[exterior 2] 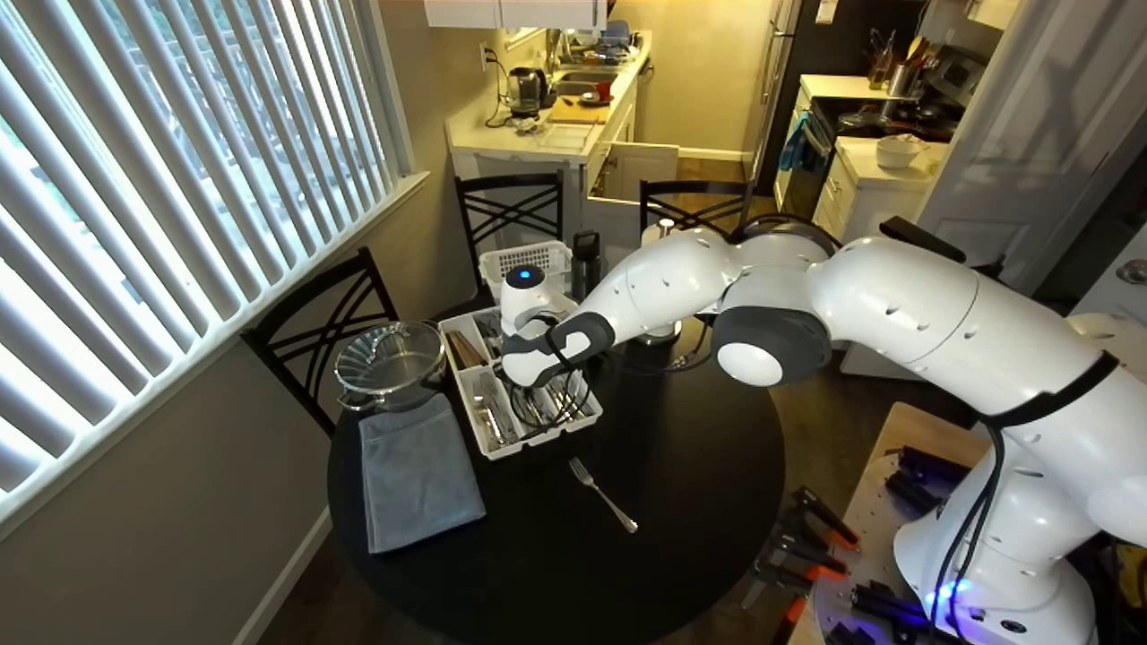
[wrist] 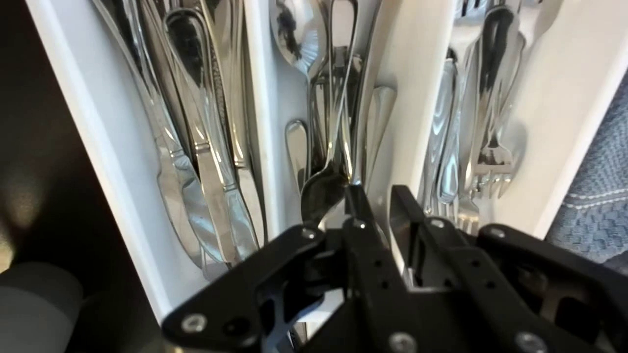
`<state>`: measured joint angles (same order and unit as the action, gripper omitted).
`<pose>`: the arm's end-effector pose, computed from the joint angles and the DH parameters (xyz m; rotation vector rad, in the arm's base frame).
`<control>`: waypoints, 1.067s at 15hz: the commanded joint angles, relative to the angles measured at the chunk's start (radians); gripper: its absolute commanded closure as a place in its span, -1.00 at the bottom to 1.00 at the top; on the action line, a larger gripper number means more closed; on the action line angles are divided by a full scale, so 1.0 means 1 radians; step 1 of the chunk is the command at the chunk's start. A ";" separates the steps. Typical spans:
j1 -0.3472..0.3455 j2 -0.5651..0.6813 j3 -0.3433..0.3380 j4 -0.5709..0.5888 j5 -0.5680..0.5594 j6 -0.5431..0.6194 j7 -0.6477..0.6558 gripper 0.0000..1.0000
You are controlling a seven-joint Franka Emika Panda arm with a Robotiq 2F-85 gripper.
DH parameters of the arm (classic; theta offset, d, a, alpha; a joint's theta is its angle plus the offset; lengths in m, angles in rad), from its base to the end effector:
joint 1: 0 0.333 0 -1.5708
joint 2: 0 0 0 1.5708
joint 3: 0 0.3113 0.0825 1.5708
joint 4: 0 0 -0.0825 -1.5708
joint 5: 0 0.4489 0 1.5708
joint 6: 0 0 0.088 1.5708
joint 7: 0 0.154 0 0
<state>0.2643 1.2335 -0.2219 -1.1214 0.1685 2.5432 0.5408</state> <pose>0.8145 0.0823 -0.0213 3.0203 -0.7069 0.3583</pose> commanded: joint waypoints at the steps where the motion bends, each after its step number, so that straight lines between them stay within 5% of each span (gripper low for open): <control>1: 0.031 -0.124 -0.001 -0.185 -0.054 0.038 0.012 0.90; 8: 0.010 -0.108 0.023 -0.192 -0.090 0.036 0.000 0.83; 9: 0.003 -0.095 0.029 -0.178 -0.087 0.045 0.000 0.16; 11: -0.016 -0.062 0.045 -0.138 -0.074 0.060 -0.002 0.24; 16: -0.084 0.025 0.102 -0.030 -0.049 0.056 -0.020 -0.34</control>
<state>0.2281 1.2001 -0.1617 -1.2260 0.1033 2.5928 0.5407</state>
